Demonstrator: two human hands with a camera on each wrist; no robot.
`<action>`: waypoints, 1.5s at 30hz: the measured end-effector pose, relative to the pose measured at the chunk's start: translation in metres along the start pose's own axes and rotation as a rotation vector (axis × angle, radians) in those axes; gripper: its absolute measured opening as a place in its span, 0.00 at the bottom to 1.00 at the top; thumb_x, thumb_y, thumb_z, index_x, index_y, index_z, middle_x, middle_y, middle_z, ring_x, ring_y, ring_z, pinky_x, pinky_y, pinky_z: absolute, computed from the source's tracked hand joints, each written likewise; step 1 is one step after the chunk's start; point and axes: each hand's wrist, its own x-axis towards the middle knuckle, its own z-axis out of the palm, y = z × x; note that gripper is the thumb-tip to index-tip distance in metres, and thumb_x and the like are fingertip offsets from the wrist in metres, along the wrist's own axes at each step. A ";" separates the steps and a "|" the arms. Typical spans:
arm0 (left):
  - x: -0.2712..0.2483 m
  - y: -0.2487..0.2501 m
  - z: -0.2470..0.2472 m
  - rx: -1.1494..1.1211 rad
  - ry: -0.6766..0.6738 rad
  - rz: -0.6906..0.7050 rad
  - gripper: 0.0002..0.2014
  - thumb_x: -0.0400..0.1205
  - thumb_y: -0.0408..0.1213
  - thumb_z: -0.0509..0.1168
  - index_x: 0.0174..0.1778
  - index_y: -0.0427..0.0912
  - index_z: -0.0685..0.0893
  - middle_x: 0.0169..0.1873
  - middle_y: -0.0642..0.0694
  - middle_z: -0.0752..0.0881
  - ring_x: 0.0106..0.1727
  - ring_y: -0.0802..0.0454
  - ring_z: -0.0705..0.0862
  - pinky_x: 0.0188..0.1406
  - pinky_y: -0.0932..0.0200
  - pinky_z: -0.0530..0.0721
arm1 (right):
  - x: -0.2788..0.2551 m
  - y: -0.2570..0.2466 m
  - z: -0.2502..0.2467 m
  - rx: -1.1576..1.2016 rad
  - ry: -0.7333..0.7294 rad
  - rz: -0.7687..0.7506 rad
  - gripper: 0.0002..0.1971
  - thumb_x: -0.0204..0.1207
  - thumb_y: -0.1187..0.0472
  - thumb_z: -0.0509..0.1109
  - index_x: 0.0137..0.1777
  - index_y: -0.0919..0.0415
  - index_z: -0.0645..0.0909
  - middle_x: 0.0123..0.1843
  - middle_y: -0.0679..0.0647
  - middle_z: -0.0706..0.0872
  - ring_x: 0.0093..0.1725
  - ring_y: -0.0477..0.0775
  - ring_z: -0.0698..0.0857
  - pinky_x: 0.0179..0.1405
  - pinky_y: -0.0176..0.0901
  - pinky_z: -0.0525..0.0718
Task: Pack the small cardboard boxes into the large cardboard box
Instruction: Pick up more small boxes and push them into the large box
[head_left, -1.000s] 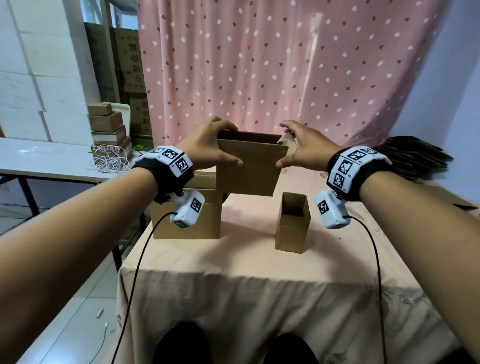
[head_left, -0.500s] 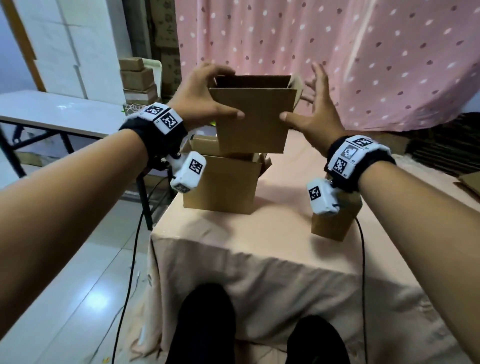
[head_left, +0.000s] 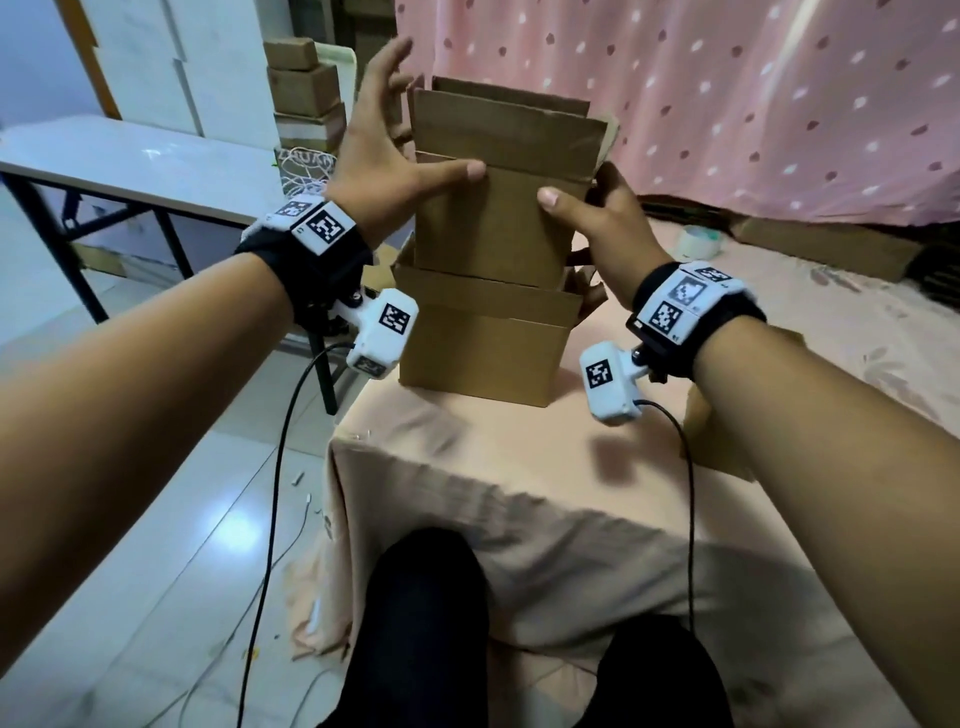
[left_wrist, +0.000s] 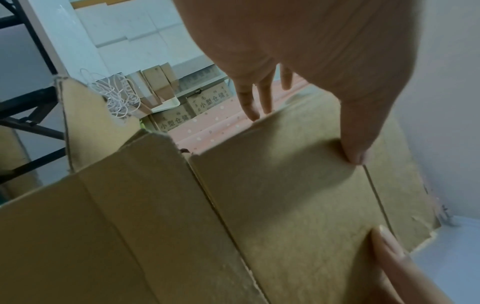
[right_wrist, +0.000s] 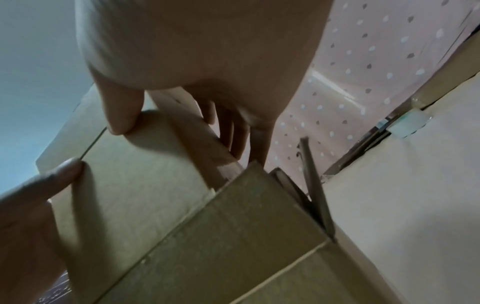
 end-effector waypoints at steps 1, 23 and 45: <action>0.000 -0.003 0.000 -0.006 0.001 -0.025 0.57 0.67 0.47 0.87 0.86 0.43 0.59 0.78 0.41 0.74 0.74 0.46 0.82 0.66 0.48 0.88 | 0.001 0.002 0.002 0.005 0.012 -0.001 0.23 0.82 0.58 0.73 0.74 0.58 0.73 0.64 0.51 0.87 0.54 0.41 0.89 0.39 0.33 0.87; -0.007 -0.030 0.035 -0.074 -0.151 -0.106 0.53 0.72 0.36 0.83 0.88 0.46 0.57 0.80 0.45 0.75 0.77 0.52 0.79 0.77 0.47 0.80 | 0.014 0.039 -0.006 0.109 0.075 0.095 0.23 0.73 0.50 0.74 0.68 0.47 0.77 0.58 0.42 0.91 0.58 0.45 0.91 0.65 0.67 0.87; 0.002 -0.051 0.026 -0.376 -0.140 -0.623 0.32 0.80 0.39 0.75 0.80 0.48 0.71 0.68 0.48 0.87 0.65 0.47 0.89 0.53 0.44 0.93 | 0.039 0.071 0.021 -0.062 0.062 0.290 0.31 0.51 0.43 0.74 0.58 0.39 0.73 0.31 0.38 0.85 0.48 0.59 0.82 0.54 0.55 0.68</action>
